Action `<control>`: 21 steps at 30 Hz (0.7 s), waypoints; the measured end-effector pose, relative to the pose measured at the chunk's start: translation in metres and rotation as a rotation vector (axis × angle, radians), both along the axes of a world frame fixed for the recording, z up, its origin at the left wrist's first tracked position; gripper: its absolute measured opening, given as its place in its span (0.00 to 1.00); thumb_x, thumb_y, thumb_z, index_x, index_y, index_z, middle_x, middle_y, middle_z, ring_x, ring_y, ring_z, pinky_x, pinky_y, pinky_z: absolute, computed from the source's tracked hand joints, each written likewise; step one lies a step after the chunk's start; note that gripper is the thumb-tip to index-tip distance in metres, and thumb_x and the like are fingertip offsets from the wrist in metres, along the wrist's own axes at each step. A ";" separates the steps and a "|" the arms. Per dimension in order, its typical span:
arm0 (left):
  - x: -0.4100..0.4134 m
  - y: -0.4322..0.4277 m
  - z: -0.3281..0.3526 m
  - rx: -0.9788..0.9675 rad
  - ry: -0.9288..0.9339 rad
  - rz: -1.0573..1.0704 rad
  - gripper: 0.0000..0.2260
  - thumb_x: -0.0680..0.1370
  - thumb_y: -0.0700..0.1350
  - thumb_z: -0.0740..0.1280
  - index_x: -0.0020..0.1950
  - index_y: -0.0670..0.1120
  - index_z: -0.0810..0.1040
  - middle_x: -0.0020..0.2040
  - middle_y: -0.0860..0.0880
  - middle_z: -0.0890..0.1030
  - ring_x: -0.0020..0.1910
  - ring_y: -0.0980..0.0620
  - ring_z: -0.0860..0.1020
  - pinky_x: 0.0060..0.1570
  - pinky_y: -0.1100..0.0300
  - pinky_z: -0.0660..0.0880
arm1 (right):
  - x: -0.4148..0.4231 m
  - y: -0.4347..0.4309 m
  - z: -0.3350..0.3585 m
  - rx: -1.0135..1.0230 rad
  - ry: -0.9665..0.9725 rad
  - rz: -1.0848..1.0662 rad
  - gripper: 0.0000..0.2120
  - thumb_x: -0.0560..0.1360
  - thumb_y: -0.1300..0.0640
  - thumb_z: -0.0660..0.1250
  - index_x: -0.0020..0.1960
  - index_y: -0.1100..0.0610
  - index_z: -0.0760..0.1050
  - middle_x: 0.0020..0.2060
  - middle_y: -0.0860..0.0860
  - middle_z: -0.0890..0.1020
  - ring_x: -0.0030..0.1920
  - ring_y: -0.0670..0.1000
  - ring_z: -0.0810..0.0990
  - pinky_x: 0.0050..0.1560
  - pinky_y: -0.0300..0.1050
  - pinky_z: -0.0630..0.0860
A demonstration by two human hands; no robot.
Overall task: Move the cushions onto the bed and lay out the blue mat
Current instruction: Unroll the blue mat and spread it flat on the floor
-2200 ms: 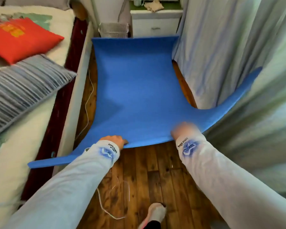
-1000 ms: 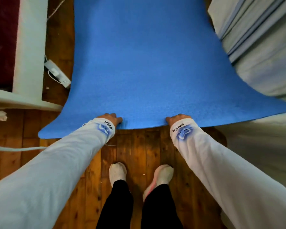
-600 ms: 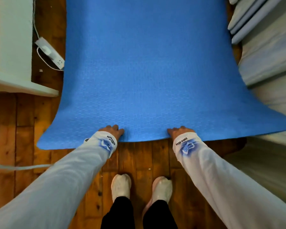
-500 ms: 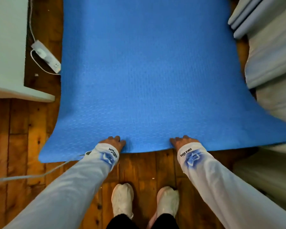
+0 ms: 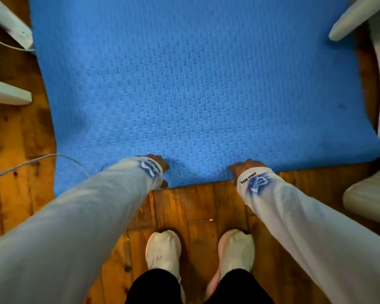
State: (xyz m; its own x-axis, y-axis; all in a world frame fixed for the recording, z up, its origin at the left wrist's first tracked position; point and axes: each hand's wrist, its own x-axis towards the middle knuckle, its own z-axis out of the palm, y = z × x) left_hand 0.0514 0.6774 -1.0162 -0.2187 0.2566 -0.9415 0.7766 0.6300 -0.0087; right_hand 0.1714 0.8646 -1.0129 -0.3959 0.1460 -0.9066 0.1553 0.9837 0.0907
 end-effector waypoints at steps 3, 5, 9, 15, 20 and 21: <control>-0.002 -0.004 0.019 0.001 -0.040 0.042 0.26 0.77 0.55 0.62 0.73 0.50 0.65 0.72 0.46 0.69 0.70 0.44 0.70 0.67 0.50 0.70 | -0.001 -0.006 0.021 -0.025 -0.038 0.026 0.18 0.78 0.52 0.57 0.67 0.51 0.68 0.66 0.53 0.74 0.67 0.55 0.71 0.65 0.49 0.67; -0.006 -0.009 0.041 -0.042 -0.070 0.037 0.27 0.78 0.56 0.60 0.75 0.51 0.61 0.75 0.46 0.65 0.73 0.44 0.66 0.70 0.49 0.66 | -0.003 -0.007 0.041 -0.035 -0.069 0.077 0.18 0.78 0.53 0.55 0.68 0.51 0.68 0.66 0.53 0.73 0.68 0.55 0.70 0.69 0.51 0.63; -0.026 -0.013 0.122 -0.053 -0.062 0.113 0.28 0.79 0.57 0.59 0.76 0.51 0.58 0.76 0.47 0.62 0.75 0.46 0.63 0.73 0.51 0.61 | -0.020 -0.001 0.124 -0.011 -0.017 0.095 0.18 0.78 0.54 0.54 0.67 0.51 0.69 0.66 0.52 0.74 0.69 0.54 0.68 0.73 0.54 0.54; -0.058 0.000 0.274 0.223 0.190 0.181 0.34 0.77 0.58 0.60 0.78 0.49 0.51 0.78 0.50 0.57 0.76 0.49 0.59 0.73 0.52 0.60 | -0.067 0.009 0.274 -0.009 0.211 -0.042 0.25 0.79 0.47 0.57 0.73 0.53 0.60 0.74 0.53 0.64 0.75 0.54 0.59 0.76 0.56 0.44; -0.112 0.032 0.423 0.495 0.520 0.317 0.41 0.76 0.60 0.60 0.78 0.46 0.41 0.80 0.51 0.45 0.79 0.53 0.47 0.77 0.53 0.49 | -0.120 0.014 0.417 -0.007 0.640 -0.213 0.35 0.77 0.40 0.55 0.77 0.54 0.49 0.78 0.50 0.52 0.78 0.49 0.49 0.76 0.51 0.40; -0.122 0.035 0.459 0.507 0.568 0.341 0.41 0.76 0.60 0.61 0.78 0.46 0.41 0.80 0.51 0.45 0.79 0.53 0.47 0.77 0.52 0.49 | -0.131 0.018 0.451 0.003 0.697 -0.229 0.35 0.77 0.39 0.55 0.77 0.54 0.49 0.78 0.50 0.52 0.78 0.49 0.48 0.76 0.51 0.40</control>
